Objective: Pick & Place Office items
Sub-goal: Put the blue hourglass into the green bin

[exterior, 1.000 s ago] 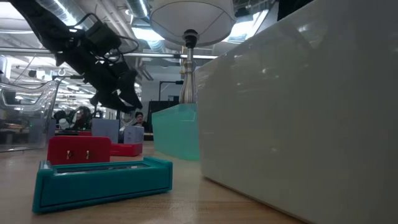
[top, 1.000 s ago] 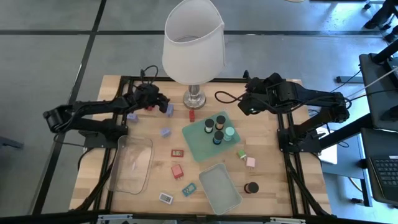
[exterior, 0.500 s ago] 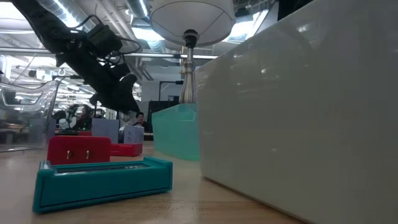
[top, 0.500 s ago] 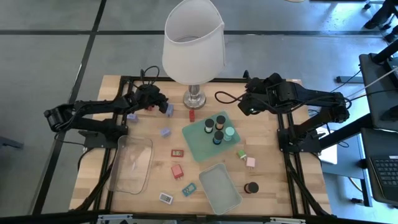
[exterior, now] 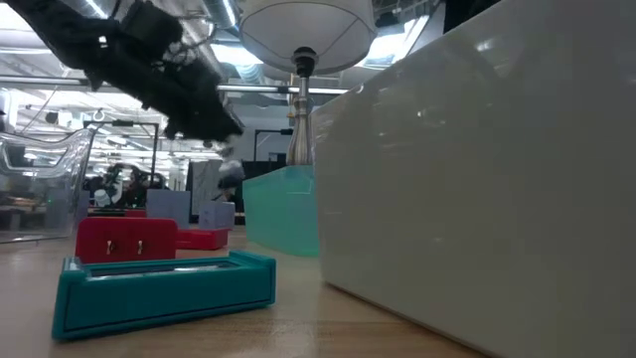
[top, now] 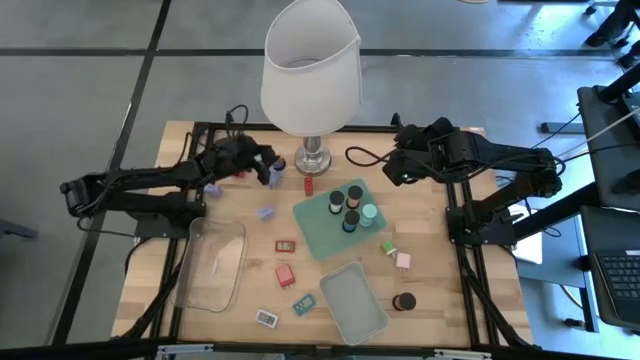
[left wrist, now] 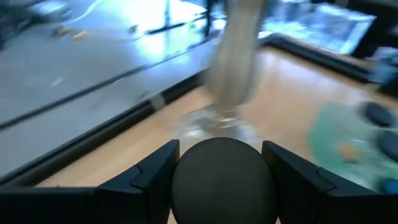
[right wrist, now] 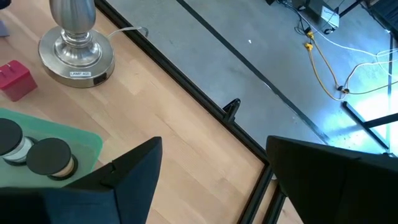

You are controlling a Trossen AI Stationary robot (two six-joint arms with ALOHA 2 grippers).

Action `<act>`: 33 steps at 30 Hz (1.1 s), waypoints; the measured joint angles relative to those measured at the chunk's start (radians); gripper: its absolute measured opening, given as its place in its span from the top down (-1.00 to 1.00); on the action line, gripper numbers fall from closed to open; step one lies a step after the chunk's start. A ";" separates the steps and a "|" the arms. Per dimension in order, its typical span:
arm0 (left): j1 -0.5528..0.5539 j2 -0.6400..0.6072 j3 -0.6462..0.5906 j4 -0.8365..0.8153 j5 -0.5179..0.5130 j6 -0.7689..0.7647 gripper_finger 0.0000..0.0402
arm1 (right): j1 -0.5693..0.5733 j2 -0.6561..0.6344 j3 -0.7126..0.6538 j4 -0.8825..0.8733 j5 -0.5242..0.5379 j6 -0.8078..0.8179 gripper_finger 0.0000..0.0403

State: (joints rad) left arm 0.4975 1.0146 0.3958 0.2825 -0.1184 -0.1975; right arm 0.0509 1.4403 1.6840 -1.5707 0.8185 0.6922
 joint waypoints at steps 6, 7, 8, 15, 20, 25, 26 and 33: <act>-0.231 0.026 0.014 0.111 -0.052 0.045 -0.02 | 0.000 0.000 0.000 0.000 0.000 0.001 -0.44; -0.267 0.036 0.028 0.106 -0.066 0.046 -0.02 | 0.000 0.000 0.000 0.000 0.000 0.001 -0.44; -0.299 0.050 0.047 0.103 -0.079 0.046 -0.02 | 0.000 0.000 0.000 0.000 0.000 0.002 -0.44; -0.449 0.217 0.236 -0.056 -0.148 0.071 -0.02 | 0.000 0.000 0.000 0.000 -0.028 0.025 -0.44; -0.461 0.339 0.328 -0.151 -0.174 0.034 -0.05 | 0.000 0.000 0.000 0.000 -0.038 0.025 -0.44; -0.482 0.421 0.374 -0.111 -0.158 0.020 -0.05 | 0.000 0.000 0.000 0.000 -0.053 0.025 -0.44; -0.490 0.431 0.384 -0.114 -0.174 0.034 -0.04 | 0.000 0.000 0.000 0.000 -0.053 0.025 -0.44; -0.538 0.439 0.439 -0.122 -0.218 0.085 -0.03 | 0.000 0.000 0.000 0.000 -0.076 0.025 -0.44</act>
State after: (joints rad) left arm -0.0408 1.4540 0.8345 0.1604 -0.3364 -0.1123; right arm 0.0513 1.4403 1.6840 -1.5707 0.7429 0.7173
